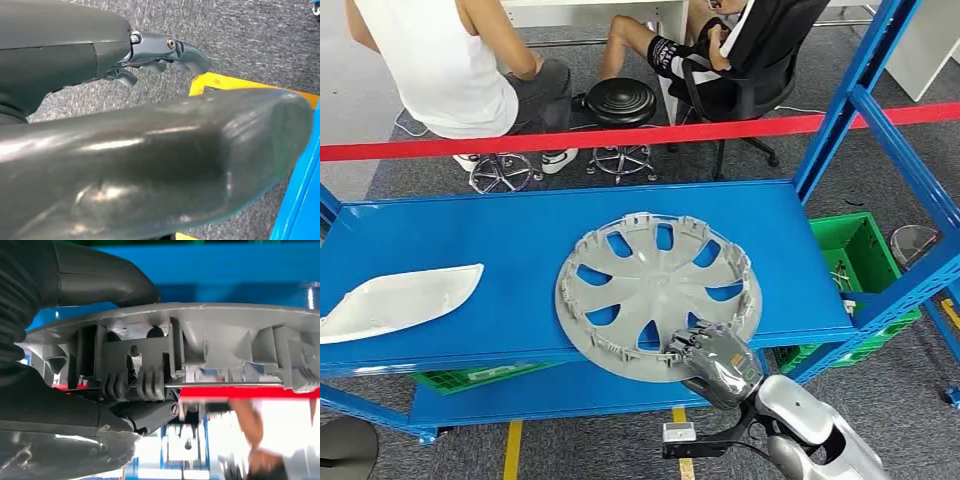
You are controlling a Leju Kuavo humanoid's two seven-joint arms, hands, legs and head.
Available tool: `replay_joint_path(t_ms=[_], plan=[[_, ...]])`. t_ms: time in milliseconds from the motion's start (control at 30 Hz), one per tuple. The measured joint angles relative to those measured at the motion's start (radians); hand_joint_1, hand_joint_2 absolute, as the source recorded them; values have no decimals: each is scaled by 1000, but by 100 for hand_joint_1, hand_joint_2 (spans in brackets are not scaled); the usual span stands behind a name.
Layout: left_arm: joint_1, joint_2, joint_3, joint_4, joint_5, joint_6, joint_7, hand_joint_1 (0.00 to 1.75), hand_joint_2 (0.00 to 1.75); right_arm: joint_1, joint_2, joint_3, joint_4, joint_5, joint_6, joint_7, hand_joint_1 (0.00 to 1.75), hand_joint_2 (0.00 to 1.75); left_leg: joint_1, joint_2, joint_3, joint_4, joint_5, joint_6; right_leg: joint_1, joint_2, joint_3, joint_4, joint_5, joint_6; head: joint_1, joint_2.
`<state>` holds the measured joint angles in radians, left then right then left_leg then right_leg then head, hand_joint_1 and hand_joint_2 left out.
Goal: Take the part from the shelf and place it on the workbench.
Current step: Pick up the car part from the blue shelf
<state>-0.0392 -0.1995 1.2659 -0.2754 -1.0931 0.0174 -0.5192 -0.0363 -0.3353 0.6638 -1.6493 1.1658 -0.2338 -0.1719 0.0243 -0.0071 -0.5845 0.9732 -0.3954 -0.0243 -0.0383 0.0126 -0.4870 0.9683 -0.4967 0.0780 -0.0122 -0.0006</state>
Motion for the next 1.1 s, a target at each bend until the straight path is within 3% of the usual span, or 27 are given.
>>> replay_joint_path(t_ms=[33,67,133,300,333,433,467,500,567,700,1100], plan=[[0,0,1,0,0,-2,-1,0,58,2,0,1,-1,5,-10,2,175,175,0,0,0,0,0,0,0,0,0,0,0,0,0,0],[0,-1,2,0,0,-4,-2,0,87,4,0,3,-1,9,-17,4,175,175,0,0,0,0,0,0,0,0,0,0,0,0,0,0],[0,-2,5,0,-3,-6,-4,0,175,10,2,7,-2,26,-41,13,175,175,0,0,0,0,0,0,0,0,0,0,0,0,0,0],[1,-4,11,0,-7,1,-6,0,175,14,7,10,-1,51,-59,29,173,175,0,0,0,0,0,0,0,0,-1,0,0,0,0,0],[1,-4,13,0,-8,2,-6,0,175,15,8,10,-1,53,-60,30,165,175,0,0,0,0,0,0,0,0,-1,0,0,0,0,0],[1,-4,15,0,-10,4,-6,0,175,17,11,10,1,57,-62,33,54,175,0,0,0,0,0,0,0,0,-1,0,0,0,0,0],[1,-4,15,0,-11,5,-6,0,175,17,12,10,2,58,-64,34,26,175,0,0,0,0,0,0,0,0,0,0,0,0,0,0],[1,-4,16,0,-12,6,-6,0,175,17,13,10,3,59,-66,35,25,175,0,0,0,0,0,0,0,0,0,0,0,0,0,0],[0,-4,16,0,-14,8,-6,0,175,17,16,10,7,60,-71,37,31,175,0,0,0,0,0,0,0,0,0,0,0,0,0,0],[0,-4,19,0,-14,9,-6,0,175,17,23,10,16,60,-77,39,175,175,0,0,0,0,0,0,0,0,-1,0,0,0,0,0],[0,-3,22,0,-15,10,-4,0,175,18,26,10,19,60,-79,36,175,175,0,0,0,0,0,0,0,0,-1,0,0,0,0,0]])
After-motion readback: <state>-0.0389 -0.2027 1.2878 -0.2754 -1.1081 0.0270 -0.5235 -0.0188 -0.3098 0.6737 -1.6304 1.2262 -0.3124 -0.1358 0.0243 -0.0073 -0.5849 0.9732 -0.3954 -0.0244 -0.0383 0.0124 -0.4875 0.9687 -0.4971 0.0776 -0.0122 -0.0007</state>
